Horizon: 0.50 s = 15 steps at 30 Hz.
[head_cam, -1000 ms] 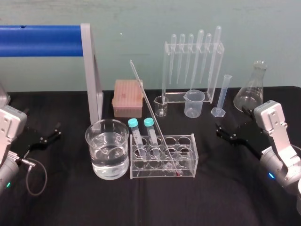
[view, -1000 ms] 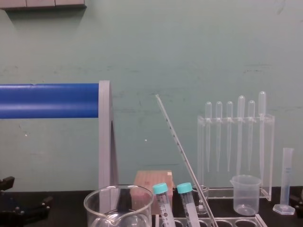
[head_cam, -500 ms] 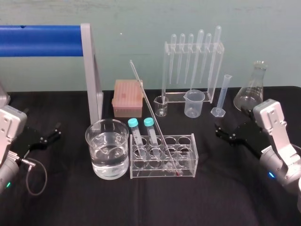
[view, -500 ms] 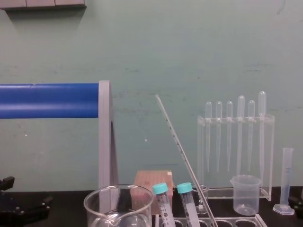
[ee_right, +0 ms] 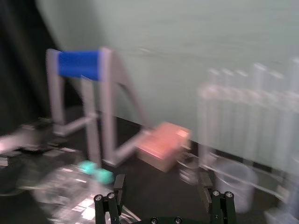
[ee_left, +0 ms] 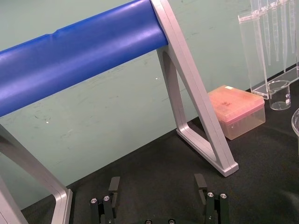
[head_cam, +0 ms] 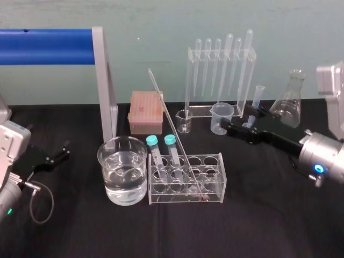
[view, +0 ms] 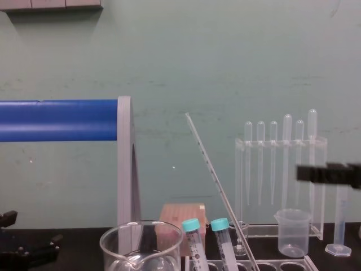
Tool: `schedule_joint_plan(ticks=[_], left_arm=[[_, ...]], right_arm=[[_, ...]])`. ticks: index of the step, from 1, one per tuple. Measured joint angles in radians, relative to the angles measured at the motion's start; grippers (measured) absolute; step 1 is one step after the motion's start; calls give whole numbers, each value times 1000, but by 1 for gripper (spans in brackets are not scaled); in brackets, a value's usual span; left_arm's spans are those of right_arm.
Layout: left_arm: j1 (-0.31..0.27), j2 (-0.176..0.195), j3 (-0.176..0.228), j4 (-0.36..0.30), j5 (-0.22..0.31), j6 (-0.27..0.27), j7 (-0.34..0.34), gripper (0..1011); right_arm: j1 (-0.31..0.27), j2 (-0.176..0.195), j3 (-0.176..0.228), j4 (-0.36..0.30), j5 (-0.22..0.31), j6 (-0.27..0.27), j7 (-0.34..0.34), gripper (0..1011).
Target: Hold the thermometer with one hand and immerse one end into the beaker, then reinsert it into the test tube rack.
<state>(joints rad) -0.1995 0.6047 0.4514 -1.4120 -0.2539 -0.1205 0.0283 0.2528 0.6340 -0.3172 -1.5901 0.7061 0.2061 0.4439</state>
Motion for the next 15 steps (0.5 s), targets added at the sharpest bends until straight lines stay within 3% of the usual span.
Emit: schedule_joint_plan(ticks=[8,15], left_arm=[[0,0,0,0,0,0,0,1008],[0,0,0,0,0,0,0,1008]], right_arm=[[119,9,-77,-11,57,56,175,1003],[244,-33,-170,67,50,93,252,1003]])
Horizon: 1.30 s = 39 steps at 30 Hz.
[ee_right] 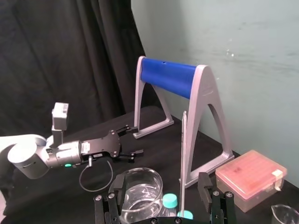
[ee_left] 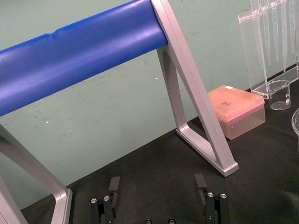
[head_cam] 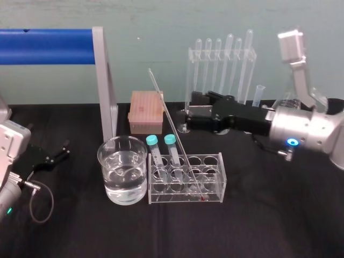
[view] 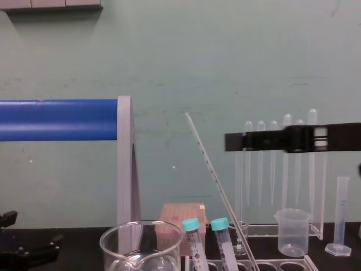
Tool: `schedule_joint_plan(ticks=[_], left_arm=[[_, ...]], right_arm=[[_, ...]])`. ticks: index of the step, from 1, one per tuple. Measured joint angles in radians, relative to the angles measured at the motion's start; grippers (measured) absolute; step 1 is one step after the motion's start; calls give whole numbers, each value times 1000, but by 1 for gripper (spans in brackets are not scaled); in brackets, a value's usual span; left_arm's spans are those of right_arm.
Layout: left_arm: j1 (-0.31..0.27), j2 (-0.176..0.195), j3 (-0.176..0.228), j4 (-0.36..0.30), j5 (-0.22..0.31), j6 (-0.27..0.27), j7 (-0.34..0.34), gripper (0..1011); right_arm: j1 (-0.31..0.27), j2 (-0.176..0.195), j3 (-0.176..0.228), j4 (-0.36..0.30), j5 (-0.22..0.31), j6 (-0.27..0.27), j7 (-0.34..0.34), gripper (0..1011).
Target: Hold the thermometer with one hand and immerse one end into the beaker, then reinsert it into the test tube rack.
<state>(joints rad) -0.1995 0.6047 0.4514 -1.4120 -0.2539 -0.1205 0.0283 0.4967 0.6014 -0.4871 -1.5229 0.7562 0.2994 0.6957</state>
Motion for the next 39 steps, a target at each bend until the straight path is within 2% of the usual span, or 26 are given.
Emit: schedule_joint_plan(ticks=[4,5,12,18,19,23,35,39], left_arm=[[0,0,0,0,0,0,0,1008],[0,0,0,0,0,0,0,1008],[0,0,0,0,0,0,0,1008],[0,0,0,0,0,0,0,1008],[0,0,0,0,0,0,0,1008],[0,0,0,0,0,0,0,1008],[0,0,0,0,0,0,0,1008],[0,0,0,0,0,0,0,1007]], right_arm=[[66,-42,-50,69,-30,4,-5,1003],[66,-42,-50,69,-30,4,-5,1003],[154,-114,-121,188,-66,4,-30,1003],[185,-146,-145,239,-70,11,-41,1003],[202,-167,-158,270,-75,13,-52,1003],[218,-187,-167,298,-81,12,-64,1003],[224,-194,-170,308,-86,6,-68,1003],[224,-193,-170,307,-85,6,-68,947]])
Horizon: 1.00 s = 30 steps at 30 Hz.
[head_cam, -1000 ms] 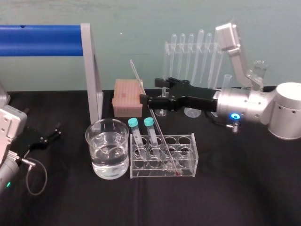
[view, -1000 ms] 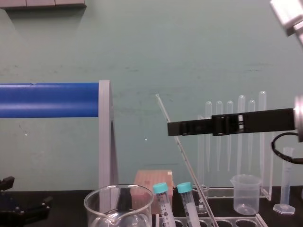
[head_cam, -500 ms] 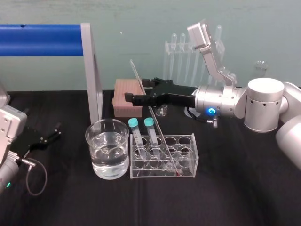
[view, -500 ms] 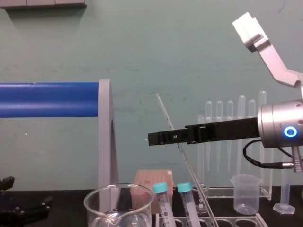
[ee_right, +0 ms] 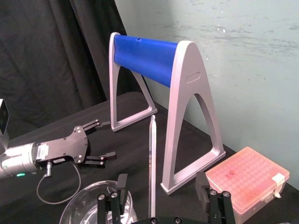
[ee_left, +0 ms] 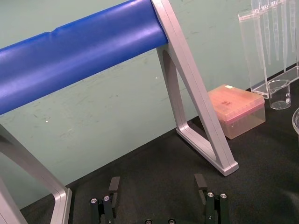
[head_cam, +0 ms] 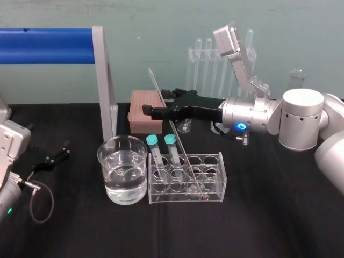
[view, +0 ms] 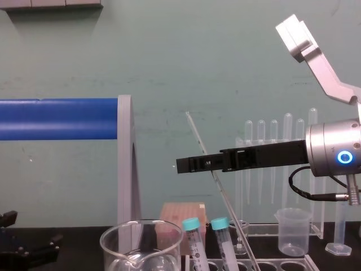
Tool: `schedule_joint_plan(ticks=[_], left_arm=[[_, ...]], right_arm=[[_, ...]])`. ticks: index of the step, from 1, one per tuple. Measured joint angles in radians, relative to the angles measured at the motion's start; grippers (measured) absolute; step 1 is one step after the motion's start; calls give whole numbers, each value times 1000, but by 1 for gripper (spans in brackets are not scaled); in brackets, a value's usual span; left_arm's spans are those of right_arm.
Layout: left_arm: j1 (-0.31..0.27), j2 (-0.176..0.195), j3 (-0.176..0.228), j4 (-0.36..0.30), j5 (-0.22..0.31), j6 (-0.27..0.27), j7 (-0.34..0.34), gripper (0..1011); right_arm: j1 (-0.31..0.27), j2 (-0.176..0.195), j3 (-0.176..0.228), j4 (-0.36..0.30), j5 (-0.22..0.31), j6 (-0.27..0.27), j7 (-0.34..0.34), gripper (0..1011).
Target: Hold the thermometer with one hand and immerse one end into the beaker, then reinsert it into the test tube rack.
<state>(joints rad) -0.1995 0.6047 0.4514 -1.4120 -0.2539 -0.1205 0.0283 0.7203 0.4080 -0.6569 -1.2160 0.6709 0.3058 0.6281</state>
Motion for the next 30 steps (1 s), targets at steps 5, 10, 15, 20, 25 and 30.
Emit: schedule_joint_plan(ticks=[5,10,15,20,25,30], left_arm=[[0,0,0,0,0,0,0,1008],[0,0,0,0,0,0,0,1008],[0,0,0,0,0,0,0,1008],[0,0,0,0,0,0,0,1008],[0,0,0,0,0,0,0,1008],[0,0,0,0,0,0,0,1008]], right_arm=[[0,0,0,0,0,0,0,838],[-1,1,1,-1,1,0,0,668],[-1,1,1,-2,2,1,0,536],[-1,1,1,-2,2,1,0,343],[-1,1,1,-2,2,1,0,205],[-1,1,1,-2,2,1,0,67]])
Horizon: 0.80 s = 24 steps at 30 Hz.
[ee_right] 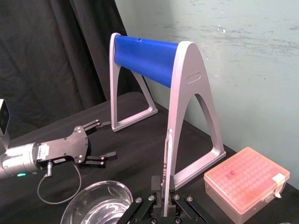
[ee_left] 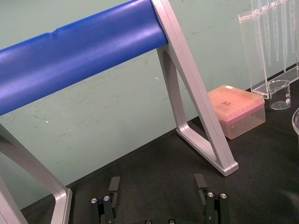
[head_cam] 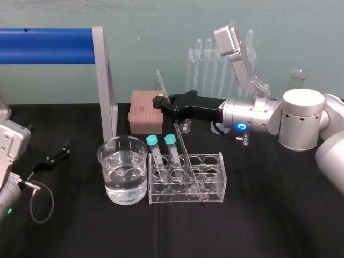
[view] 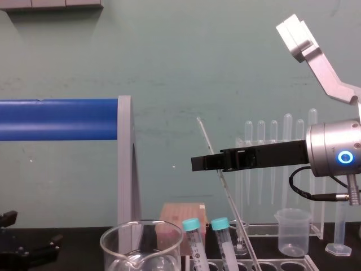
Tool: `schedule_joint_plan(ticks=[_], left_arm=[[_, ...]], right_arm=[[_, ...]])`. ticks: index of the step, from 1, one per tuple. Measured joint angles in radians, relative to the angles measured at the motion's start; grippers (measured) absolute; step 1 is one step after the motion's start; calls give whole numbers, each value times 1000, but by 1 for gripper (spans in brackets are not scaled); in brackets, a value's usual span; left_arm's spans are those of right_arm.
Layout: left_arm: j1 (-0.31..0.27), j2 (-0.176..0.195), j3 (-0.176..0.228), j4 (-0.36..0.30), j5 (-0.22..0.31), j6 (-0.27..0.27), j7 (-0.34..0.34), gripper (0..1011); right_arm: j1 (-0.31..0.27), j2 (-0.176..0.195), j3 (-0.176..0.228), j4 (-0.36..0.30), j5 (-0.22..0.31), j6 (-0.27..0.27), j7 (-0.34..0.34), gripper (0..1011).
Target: Hold the thermometer with one hand and immerse one end into the beaker, then reinsert it into the test tube rack.
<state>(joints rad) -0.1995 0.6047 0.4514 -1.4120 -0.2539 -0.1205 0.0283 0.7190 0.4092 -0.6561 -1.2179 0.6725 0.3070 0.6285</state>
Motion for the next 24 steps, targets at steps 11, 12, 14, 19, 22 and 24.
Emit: schedule_joint_plan(ticks=[11,12,14,19,22,24], left_arm=[[0,0,0,0,0,0,0,1008],[0,0,0,0,0,0,0,1008],[0,0,0,0,0,0,0,1008],[0,0,0,0,0,0,0,1008],[0,0,0,0,0,0,0,1008],[0,0,0,0,0,0,0,1008]], right_arm=[[-18,2,7,-26,11,-6,-8,56],[-22,2,10,-31,15,-8,-11,56],[-26,3,13,-37,20,-12,-14,56],[-40,5,24,-56,28,-35,-24,56],[-46,5,32,-66,32,-57,-27,56],[-51,6,39,-74,34,-76,-27,56]])
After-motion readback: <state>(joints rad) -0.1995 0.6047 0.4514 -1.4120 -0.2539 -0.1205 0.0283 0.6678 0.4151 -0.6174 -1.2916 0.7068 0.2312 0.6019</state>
